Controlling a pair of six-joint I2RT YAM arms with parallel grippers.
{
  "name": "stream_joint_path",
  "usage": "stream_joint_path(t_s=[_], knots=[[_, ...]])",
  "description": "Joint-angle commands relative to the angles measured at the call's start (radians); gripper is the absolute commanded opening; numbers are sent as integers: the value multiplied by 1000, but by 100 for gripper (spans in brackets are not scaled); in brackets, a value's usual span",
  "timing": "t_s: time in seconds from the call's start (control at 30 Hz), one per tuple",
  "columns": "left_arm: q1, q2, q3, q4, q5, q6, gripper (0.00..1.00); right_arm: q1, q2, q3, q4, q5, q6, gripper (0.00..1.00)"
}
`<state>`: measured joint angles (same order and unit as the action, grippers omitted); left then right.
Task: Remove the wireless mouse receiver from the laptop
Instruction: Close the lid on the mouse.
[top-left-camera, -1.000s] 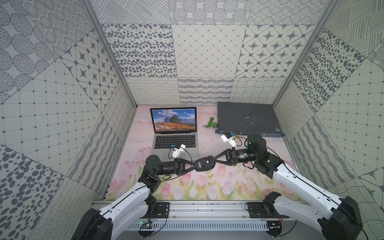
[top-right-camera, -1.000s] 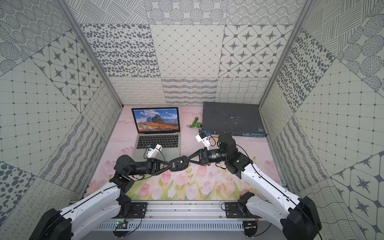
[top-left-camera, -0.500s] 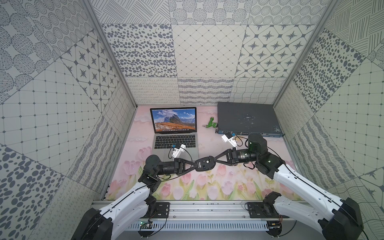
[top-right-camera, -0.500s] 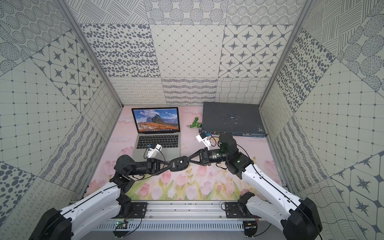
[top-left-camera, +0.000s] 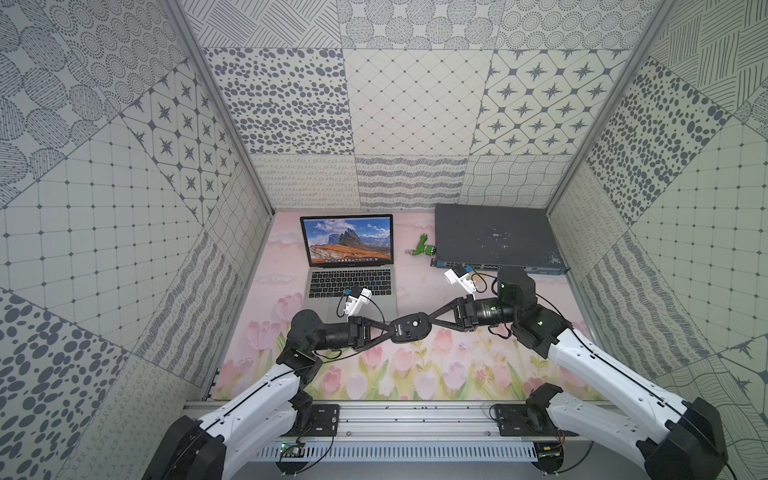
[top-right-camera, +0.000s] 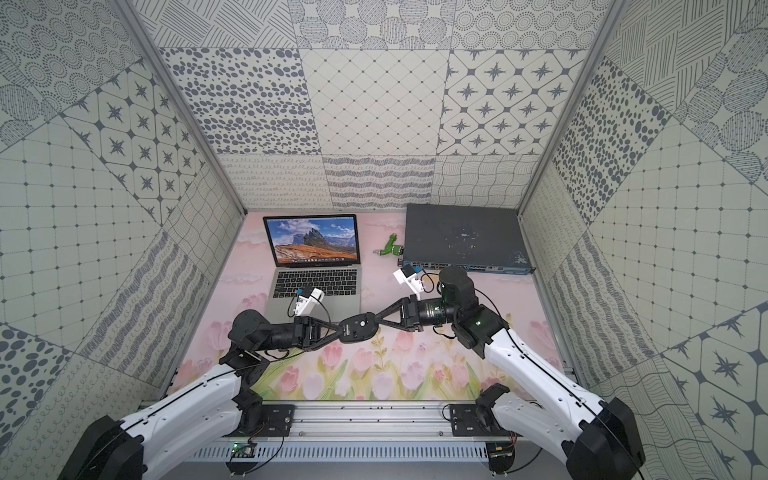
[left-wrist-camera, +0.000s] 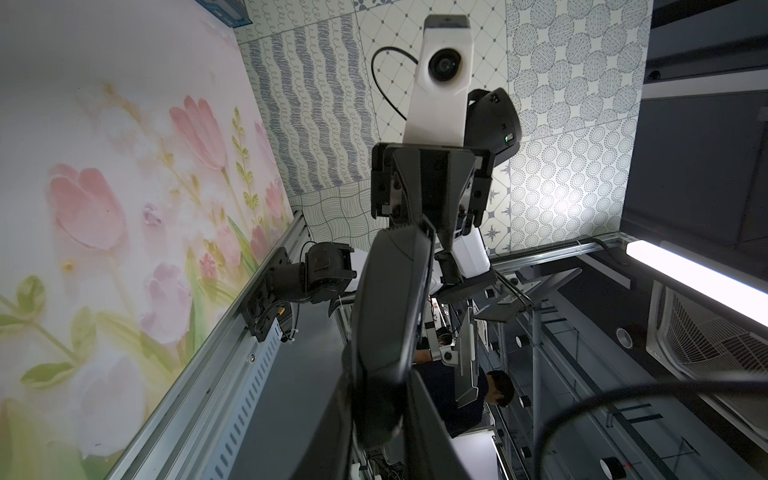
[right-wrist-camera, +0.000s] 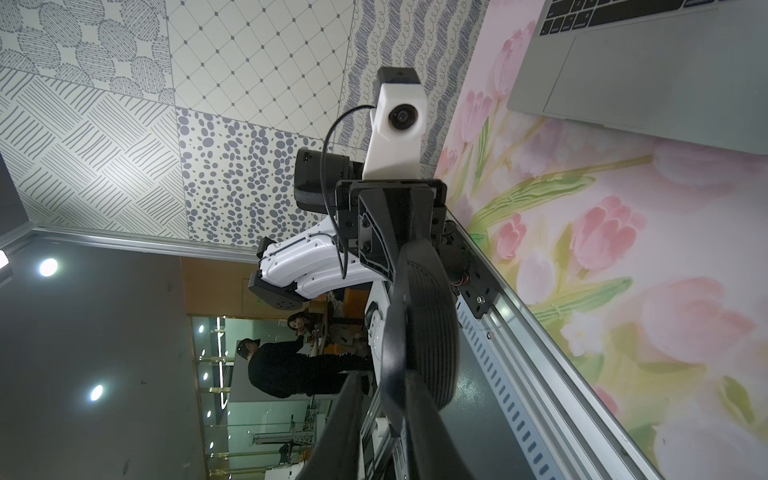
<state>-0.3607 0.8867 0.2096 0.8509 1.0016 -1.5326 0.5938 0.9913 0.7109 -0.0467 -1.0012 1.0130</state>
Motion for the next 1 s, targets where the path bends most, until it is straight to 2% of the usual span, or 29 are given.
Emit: stream_joint_path(t_s=[0.0, 0.73, 0.87, 0.97], knots=[[5, 4, -6, 101, 29, 35, 3, -7, -16, 4, 11, 4, -19, 23], [6, 11, -4, 104, 32, 35, 3, -35, -1, 38, -26, -3, -44, 28], [6, 16, -5, 107, 31, 37, 4, -63, -15, 56, -75, -12, -73, 33], [5, 21, -4, 113, 29, 37, 4, -73, -33, 109, -220, 17, -165, 40]])
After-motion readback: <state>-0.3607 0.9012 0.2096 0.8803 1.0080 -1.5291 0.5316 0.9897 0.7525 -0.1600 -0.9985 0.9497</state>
